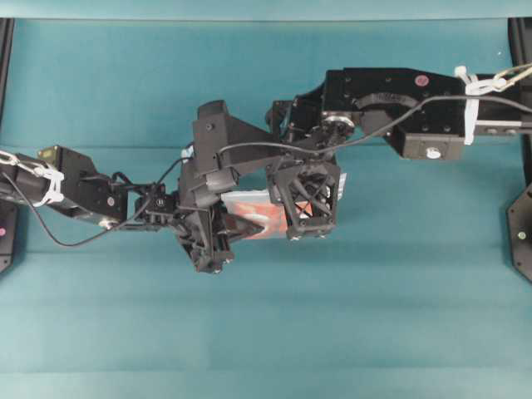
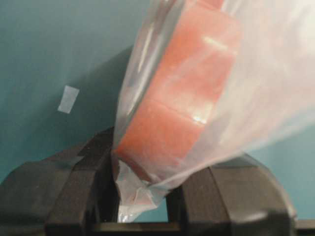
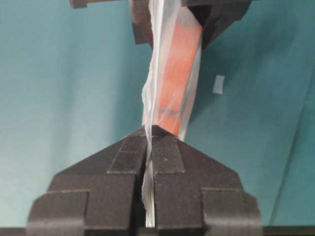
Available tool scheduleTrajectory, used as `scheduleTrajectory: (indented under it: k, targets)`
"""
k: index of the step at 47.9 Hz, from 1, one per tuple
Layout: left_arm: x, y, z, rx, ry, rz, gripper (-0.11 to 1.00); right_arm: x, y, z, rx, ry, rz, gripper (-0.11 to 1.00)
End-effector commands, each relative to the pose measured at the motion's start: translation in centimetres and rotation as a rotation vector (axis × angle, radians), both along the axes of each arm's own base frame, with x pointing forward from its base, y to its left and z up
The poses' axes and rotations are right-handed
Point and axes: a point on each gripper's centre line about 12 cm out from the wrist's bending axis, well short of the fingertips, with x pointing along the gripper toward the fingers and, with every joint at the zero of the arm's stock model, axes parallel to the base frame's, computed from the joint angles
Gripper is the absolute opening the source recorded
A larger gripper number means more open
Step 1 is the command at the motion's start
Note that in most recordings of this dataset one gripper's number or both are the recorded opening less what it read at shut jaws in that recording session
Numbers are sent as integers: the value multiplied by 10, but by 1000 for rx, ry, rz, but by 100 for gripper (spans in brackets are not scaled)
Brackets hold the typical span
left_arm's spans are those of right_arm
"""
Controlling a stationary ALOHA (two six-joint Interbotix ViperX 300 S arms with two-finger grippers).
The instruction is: Hand over the clear zip bag and make it stand upright.
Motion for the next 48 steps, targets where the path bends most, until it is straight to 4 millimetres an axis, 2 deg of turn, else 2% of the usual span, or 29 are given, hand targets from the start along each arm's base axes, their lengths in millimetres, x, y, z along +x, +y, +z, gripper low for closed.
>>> scheduleTrajectory:
  k: [1, 19, 37, 43, 48]
  targets:
    - [2, -2, 3, 11, -4, -14, 24, -1, 2, 6, 0, -15, -6, 0]
    - [2, -4, 4, 102, -3, -66, 24, -5, 2, 3, 11, -2, -41, 0]
    - [-2, -4, 1, 109, 8, -71, 24, -4, 4, 8, 31, -9, -66, 2]
    - [-3, -5, 1, 131, 10, -88, 24, -3, 9, 11, 45, -14, -55, 15]
    - [-3, -7, 1, 169, 10, -114, 24, -3, 12, 12, 53, -17, -54, 40]
